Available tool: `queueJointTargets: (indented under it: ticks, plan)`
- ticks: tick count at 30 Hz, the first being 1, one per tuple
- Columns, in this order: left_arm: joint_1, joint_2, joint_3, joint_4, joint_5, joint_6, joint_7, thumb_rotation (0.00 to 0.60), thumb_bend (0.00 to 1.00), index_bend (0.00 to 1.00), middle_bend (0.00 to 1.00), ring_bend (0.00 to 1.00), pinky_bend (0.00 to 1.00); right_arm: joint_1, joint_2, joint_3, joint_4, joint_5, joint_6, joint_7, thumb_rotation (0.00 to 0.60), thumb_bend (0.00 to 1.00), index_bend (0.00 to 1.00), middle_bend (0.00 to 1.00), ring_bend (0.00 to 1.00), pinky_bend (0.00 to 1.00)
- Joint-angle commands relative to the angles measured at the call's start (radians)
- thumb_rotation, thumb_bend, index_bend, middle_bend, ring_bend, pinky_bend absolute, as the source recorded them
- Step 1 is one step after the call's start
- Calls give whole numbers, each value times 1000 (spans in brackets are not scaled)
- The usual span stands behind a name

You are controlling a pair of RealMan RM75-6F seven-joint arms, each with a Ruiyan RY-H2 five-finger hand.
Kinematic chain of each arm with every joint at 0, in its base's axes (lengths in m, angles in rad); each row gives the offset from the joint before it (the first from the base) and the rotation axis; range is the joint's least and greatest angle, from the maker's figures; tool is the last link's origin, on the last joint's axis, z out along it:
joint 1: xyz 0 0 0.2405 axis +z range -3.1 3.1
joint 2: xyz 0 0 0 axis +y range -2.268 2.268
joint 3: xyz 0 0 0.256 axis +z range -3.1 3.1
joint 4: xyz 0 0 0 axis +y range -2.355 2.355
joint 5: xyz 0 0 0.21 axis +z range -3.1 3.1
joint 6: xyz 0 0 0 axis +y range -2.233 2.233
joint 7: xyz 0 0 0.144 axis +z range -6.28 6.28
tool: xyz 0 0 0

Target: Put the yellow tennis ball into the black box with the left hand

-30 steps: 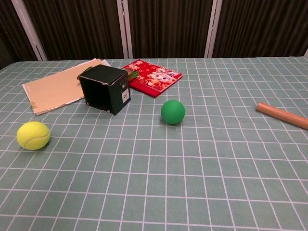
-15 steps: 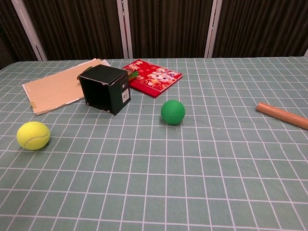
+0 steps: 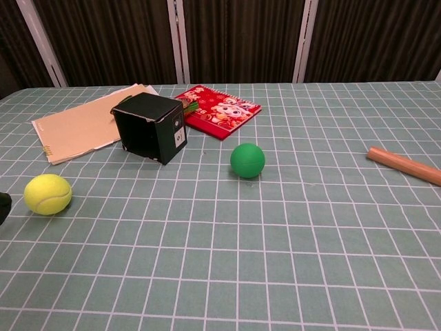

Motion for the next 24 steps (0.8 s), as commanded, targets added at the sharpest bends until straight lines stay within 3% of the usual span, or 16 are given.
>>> queueJointTargets:
  ticks: [1,12,24]
  plan:
    - [-16,-12,-6,6,0,-14,4,600,390,482,538,495,493,-1,2,2,2,-1,3,6,600,317,0,0,0,0]
    - [-67,-31,-22,12,-28,-76,28,600,389,461,523,487,462,-5,16,7,6,6,9,46,600,318,0,0,0,0]
    - [-127,-69,-39,43,-40,-123,10,600,384,398,422,391,366,-6,24,14,16,17,9,69,600,318,0,0,0,0]
